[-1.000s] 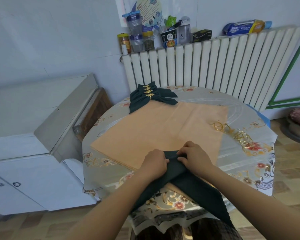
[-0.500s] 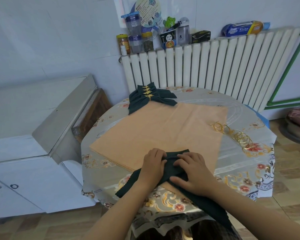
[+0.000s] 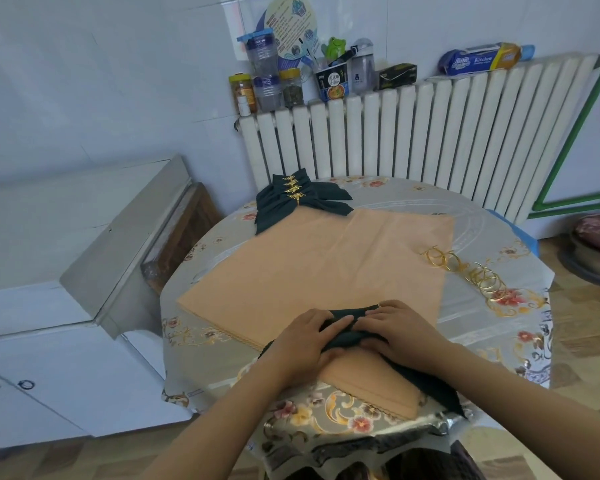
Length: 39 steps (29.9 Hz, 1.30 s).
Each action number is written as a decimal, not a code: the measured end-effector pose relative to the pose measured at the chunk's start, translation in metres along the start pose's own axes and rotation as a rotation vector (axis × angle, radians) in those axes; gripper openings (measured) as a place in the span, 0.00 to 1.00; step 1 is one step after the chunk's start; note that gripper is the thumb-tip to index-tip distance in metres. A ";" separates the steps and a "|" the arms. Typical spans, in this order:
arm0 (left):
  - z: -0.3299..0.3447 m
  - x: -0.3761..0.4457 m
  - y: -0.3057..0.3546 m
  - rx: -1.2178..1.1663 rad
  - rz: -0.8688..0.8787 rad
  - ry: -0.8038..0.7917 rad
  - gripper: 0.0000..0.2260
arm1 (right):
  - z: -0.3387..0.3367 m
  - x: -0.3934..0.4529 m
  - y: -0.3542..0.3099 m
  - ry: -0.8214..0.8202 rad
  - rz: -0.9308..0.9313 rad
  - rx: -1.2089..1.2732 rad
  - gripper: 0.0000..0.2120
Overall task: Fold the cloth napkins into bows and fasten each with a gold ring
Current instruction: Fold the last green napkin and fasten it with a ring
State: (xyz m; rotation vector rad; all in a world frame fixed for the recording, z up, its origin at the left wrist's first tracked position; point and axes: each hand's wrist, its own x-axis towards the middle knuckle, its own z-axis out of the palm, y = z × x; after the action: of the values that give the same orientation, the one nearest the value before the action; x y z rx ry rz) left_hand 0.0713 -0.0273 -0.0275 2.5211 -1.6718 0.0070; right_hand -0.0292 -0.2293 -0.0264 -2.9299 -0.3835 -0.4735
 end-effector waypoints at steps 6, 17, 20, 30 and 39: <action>0.002 0.011 -0.002 -0.009 -0.135 -0.016 0.26 | 0.008 0.000 0.011 0.188 -0.003 0.004 0.19; -0.020 0.036 0.007 0.116 -0.210 -0.290 0.29 | 0.023 0.008 0.018 0.346 -0.078 -0.110 0.12; -0.016 0.042 0.019 -0.076 -0.167 -0.250 0.29 | 0.024 0.007 0.019 0.373 -0.105 -0.078 0.05; 0.013 0.035 0.007 -0.471 -0.197 0.181 0.17 | 0.028 -0.002 0.024 0.298 -0.101 -0.005 0.17; 0.019 0.027 0.014 -0.387 -0.110 0.389 0.15 | 0.030 0.002 0.019 0.349 -0.056 0.020 0.12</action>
State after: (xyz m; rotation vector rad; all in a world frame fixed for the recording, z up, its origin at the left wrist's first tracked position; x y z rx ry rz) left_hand 0.0684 -0.0597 -0.0428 2.1492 -1.2469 0.1403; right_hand -0.0137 -0.2415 -0.0564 -2.7462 -0.4186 -0.9621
